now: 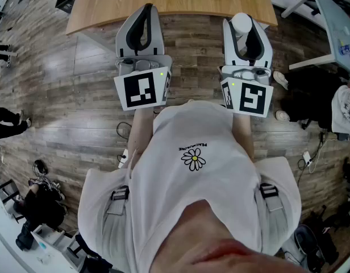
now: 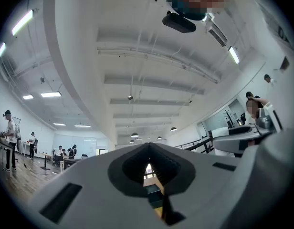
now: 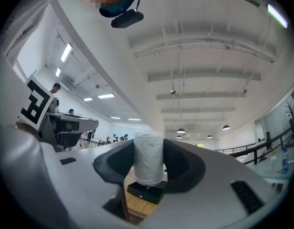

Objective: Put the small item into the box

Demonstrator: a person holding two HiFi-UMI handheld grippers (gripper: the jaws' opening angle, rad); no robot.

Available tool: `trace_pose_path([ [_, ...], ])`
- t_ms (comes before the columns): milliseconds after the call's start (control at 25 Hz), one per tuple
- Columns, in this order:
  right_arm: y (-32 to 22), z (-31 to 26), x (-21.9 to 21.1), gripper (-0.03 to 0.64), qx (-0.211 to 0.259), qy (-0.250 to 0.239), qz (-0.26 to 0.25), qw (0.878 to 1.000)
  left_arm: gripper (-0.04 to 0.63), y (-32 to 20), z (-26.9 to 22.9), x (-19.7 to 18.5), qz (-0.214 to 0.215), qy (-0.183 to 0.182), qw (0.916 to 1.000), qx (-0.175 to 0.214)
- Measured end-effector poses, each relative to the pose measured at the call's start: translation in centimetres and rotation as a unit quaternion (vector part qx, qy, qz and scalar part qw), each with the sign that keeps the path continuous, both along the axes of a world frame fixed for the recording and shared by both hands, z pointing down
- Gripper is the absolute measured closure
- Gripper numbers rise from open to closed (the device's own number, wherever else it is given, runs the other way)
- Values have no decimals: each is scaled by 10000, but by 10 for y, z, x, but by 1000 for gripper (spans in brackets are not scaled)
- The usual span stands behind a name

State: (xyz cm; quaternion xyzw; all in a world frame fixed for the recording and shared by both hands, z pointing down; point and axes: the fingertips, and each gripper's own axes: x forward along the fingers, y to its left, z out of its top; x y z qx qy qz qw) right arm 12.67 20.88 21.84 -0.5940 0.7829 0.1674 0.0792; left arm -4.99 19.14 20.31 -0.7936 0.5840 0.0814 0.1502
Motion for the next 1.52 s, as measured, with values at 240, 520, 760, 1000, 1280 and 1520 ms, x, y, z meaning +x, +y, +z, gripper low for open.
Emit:
trace_pose_path([
  [240, -8, 2, 6, 434, -35, -28, -51, 10000, 578, -9, -1, 8, 4, 13, 10000, 39],
  [520, -21, 8, 9, 434, -135, -199, -133, 9996, 578, -26, 4, 5, -4, 24, 10000, -23],
  [760, -36, 12, 12, 434, -201, -349, -250, 9989, 578, -43, 9, -1, -137, 12, 9998, -110],
  [1000, -49, 30, 11, 448, -453, -315, -269, 9981, 578, -50, 29, -7, -259, 79, 9990, -356],
  [1280, -75, 34, 1, 448, -511, -133, -392, 9978, 578, -75, 34, -14, -303, 90, 9987, -391],
  [1520, -115, 37, 0, 448, -536, -111, -297, 9981, 578, -120, 32, -16, -240, 91, 9991, -339],
])
